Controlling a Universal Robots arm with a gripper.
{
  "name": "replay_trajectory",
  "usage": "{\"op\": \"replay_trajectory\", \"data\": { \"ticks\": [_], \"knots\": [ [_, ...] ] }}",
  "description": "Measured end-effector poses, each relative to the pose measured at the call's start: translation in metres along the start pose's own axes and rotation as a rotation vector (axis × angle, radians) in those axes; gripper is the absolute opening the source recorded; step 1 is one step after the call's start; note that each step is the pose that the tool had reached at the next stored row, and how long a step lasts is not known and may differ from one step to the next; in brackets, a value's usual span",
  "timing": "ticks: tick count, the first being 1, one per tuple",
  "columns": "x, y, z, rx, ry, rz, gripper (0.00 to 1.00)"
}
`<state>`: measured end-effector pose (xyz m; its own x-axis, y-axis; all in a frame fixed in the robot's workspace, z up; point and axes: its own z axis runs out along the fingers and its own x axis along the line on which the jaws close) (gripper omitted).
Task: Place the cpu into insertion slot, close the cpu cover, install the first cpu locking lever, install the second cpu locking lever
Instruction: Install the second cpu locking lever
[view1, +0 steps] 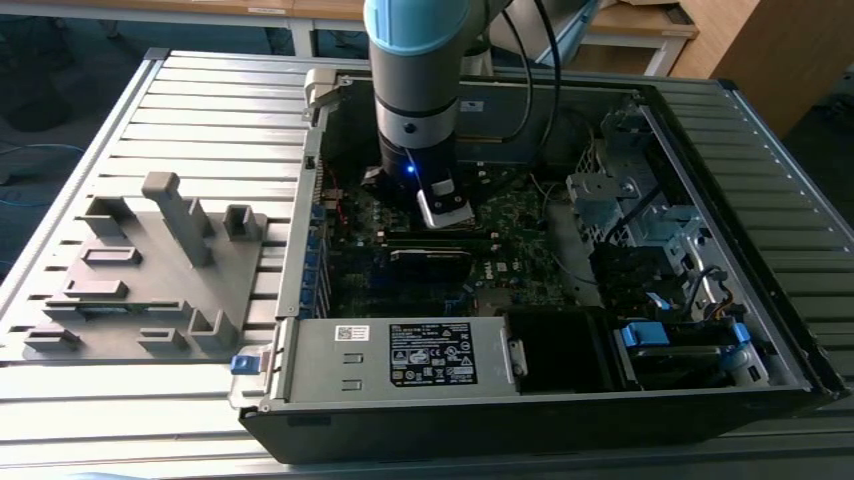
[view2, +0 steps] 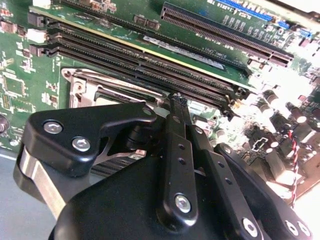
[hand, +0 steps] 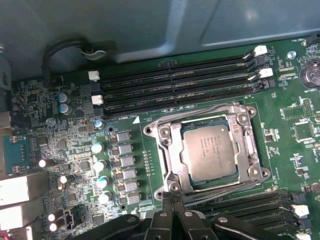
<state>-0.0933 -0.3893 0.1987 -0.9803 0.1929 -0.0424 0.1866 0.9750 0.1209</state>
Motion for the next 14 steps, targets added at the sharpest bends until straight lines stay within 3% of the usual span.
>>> {"op": "replay_trajectory", "data": {
  "ticks": [8,14],
  "knots": [
    [0.0007,-0.0006,0.0006,-0.0079,0.0014,0.001,0.11],
    [0.0011,-0.0012,0.0021,-0.024,0.0041,0.001,0.11]
  ]
}}
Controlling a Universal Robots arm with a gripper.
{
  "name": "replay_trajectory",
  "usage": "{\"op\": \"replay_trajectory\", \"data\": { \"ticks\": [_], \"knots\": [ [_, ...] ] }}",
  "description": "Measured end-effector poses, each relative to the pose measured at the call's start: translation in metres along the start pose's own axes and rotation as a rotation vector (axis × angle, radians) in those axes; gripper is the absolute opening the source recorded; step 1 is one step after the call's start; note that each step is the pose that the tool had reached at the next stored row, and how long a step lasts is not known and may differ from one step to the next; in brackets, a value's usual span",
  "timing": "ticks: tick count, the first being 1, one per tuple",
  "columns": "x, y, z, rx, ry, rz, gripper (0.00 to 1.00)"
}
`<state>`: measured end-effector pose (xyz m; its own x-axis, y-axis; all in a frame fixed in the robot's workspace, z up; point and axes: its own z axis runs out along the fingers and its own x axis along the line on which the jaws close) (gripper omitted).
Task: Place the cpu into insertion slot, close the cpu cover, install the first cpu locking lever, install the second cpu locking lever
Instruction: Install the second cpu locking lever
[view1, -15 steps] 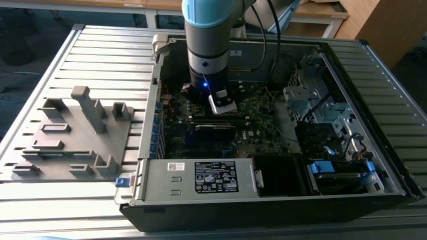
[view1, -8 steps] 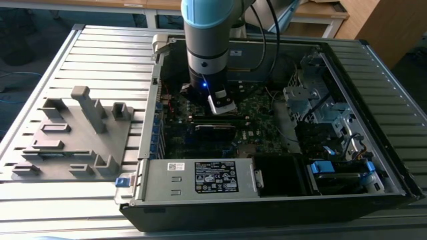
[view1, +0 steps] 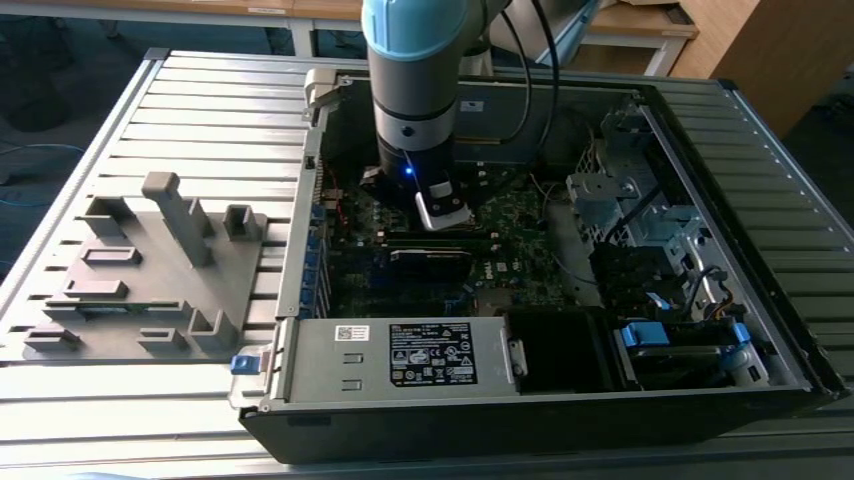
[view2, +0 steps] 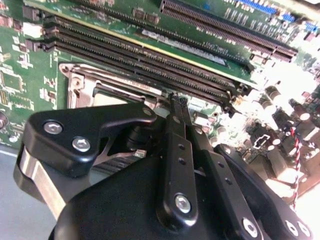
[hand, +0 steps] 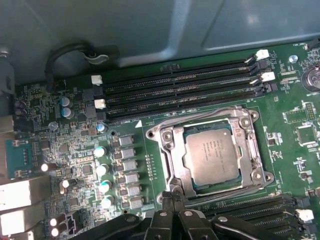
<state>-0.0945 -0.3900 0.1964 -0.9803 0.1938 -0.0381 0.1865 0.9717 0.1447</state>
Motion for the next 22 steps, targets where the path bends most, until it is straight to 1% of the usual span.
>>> {"op": "replay_trajectory", "data": {
  "ticks": [2,7,18,22],
  "knots": [
    [0.0001,-0.0005,0.0001,-0.0027,0.0007,0.0,0.11],
    [0.0008,-0.0021,0.0005,-0.0054,0.0012,0.0,0.11],
    [0.006,-0.0044,0.0019,-0.0053,0.0013,0.0,0.11],
    [0.0064,-0.0045,0.002,-0.0053,0.0013,0.0,0.11]
  ]
}}
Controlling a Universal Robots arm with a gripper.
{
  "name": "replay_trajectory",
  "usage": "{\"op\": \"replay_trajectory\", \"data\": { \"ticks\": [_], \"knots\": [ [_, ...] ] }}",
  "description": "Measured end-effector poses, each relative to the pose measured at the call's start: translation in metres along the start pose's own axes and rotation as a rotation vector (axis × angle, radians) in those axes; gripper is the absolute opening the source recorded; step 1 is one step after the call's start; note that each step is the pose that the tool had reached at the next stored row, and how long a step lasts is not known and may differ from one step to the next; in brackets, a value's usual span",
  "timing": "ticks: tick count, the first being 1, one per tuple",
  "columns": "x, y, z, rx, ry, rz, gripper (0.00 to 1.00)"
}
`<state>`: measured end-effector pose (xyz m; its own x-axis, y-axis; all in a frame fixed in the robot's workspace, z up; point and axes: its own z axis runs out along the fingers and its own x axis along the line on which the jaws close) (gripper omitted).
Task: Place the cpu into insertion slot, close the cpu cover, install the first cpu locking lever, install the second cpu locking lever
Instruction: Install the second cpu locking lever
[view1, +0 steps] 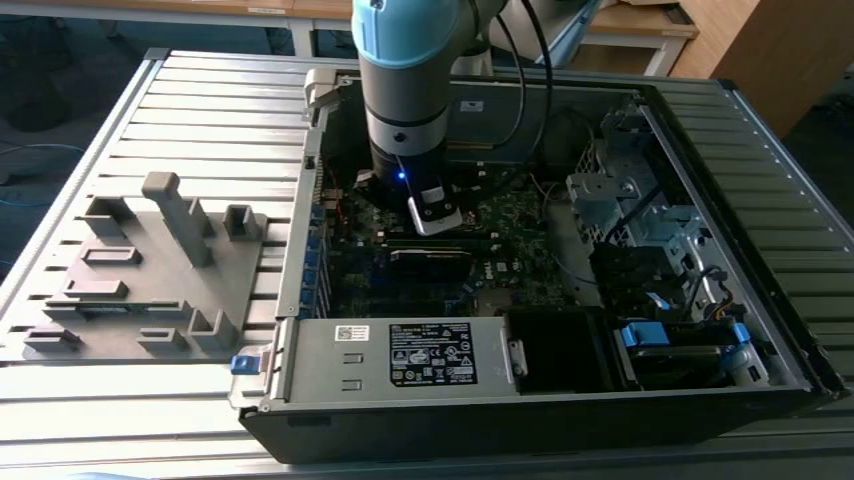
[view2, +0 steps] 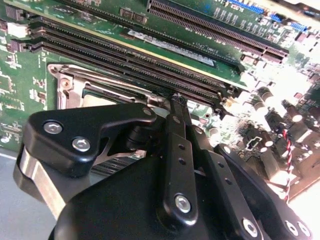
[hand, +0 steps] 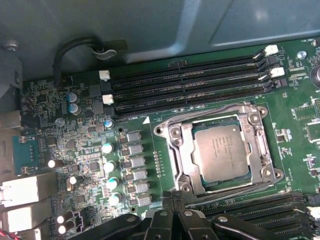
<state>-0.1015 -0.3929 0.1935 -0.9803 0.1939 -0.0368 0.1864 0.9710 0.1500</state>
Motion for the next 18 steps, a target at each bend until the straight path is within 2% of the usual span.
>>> {"op": "replay_trajectory", "data": {
  "ticks": [3,18],
  "knots": [
    [0.0,0.0002,-0.0015,-0.0003,-0.0001,0.0,0.11],
    [-0.0006,0.0027,-0.0175,-0.0002,-0.0001,0.0,0.11]
  ]
}}
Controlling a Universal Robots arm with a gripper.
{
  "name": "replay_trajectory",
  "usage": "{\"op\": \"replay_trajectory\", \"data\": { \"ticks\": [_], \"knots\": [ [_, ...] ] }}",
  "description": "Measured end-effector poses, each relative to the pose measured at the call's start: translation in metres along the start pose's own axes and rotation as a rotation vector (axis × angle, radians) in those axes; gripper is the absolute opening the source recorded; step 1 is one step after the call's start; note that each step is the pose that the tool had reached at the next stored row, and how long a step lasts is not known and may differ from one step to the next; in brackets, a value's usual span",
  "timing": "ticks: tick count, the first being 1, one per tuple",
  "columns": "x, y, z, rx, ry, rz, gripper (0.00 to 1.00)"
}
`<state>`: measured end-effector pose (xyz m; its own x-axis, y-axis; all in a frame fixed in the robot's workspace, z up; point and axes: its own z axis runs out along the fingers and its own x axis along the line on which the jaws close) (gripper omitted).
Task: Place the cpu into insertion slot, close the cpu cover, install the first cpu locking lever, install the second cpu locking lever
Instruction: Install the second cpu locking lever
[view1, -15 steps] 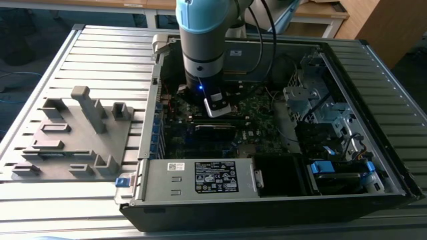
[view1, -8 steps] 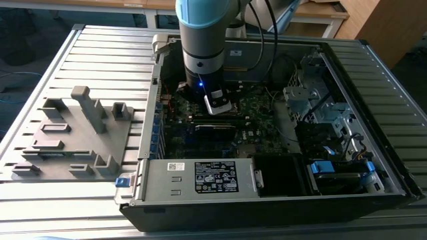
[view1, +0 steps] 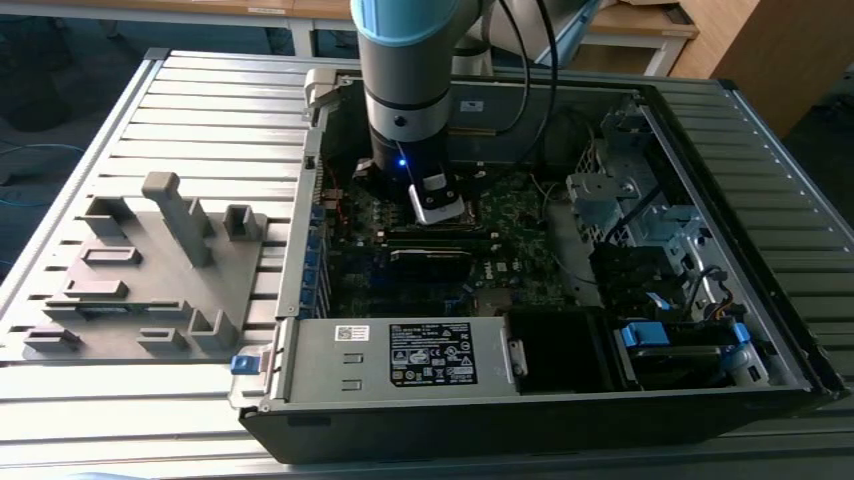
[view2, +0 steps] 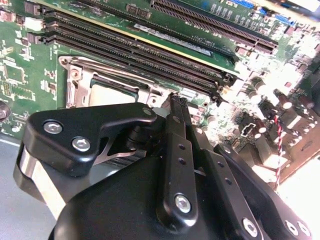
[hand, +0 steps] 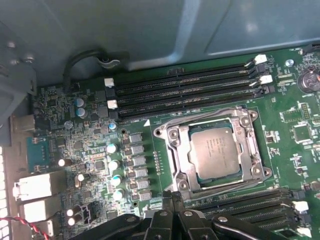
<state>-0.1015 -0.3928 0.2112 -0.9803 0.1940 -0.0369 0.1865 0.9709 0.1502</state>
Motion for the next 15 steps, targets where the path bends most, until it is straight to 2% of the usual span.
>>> {"op": "replay_trajectory", "data": {
  "ticks": [4,9,10,15],
  "knots": [
    [-0.0005,0.0001,-0.0001,0.0002,0.0001,0.0,0.11],
    [-0.0049,0.0011,0.0002,0.0001,0.0001,0.0,0.11],
    [-0.0111,0.0025,0.0007,0.0,0.0,0.0,0.11],
    [-0.0187,0.0044,0.0013,0.0001,0.0,0.0,0.11]
  ]
}}
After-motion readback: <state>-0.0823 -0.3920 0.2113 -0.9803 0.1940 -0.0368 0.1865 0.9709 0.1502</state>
